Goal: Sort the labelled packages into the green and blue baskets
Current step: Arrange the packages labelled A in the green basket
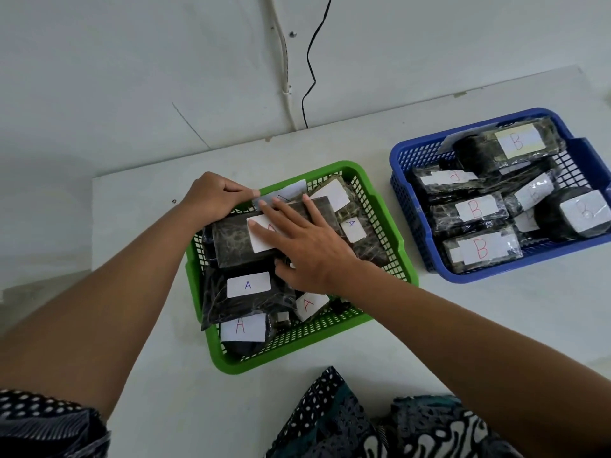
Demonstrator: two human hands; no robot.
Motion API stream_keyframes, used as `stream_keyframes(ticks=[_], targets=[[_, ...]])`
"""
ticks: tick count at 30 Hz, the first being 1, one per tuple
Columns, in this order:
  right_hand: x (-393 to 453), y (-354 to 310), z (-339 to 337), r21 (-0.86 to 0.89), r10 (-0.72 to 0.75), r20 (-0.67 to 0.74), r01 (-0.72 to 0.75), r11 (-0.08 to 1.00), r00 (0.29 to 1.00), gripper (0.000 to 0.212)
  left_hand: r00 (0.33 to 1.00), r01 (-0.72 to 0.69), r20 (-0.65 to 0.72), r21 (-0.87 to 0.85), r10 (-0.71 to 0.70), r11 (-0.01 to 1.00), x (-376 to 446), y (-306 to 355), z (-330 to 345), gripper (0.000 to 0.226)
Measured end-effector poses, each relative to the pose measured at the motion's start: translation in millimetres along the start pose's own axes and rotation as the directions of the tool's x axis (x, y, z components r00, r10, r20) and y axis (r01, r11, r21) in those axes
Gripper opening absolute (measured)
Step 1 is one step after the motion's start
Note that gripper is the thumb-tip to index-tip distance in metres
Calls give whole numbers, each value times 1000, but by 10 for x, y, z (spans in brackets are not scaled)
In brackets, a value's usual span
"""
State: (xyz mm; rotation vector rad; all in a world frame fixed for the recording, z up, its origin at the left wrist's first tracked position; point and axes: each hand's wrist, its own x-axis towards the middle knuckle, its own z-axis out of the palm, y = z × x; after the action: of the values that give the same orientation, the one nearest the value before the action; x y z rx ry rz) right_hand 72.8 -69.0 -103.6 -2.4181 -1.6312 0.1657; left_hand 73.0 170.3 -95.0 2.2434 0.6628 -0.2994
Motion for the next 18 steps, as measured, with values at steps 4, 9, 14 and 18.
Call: stream_keyframes(ticks=[4,9,14,18], targets=[[-206,152,-89,83,-38,-199,56,995,979,60,1000,5,23,18,-5,1000,-21,52,-36,26],[-741,389,-142,150,3,-242,34,988,970,28,993,-63,-93,101,73,993,-181,209,-20,36],[-1036,491,-190,182,70,-61,-58,982,996,23,874,-250,-381,182,303,951,-704,370,212,35],[-1045,467,-233,157,183,200,-216,964,963,26,740,-261,-563,264,368,929,-952,424,107,42]])
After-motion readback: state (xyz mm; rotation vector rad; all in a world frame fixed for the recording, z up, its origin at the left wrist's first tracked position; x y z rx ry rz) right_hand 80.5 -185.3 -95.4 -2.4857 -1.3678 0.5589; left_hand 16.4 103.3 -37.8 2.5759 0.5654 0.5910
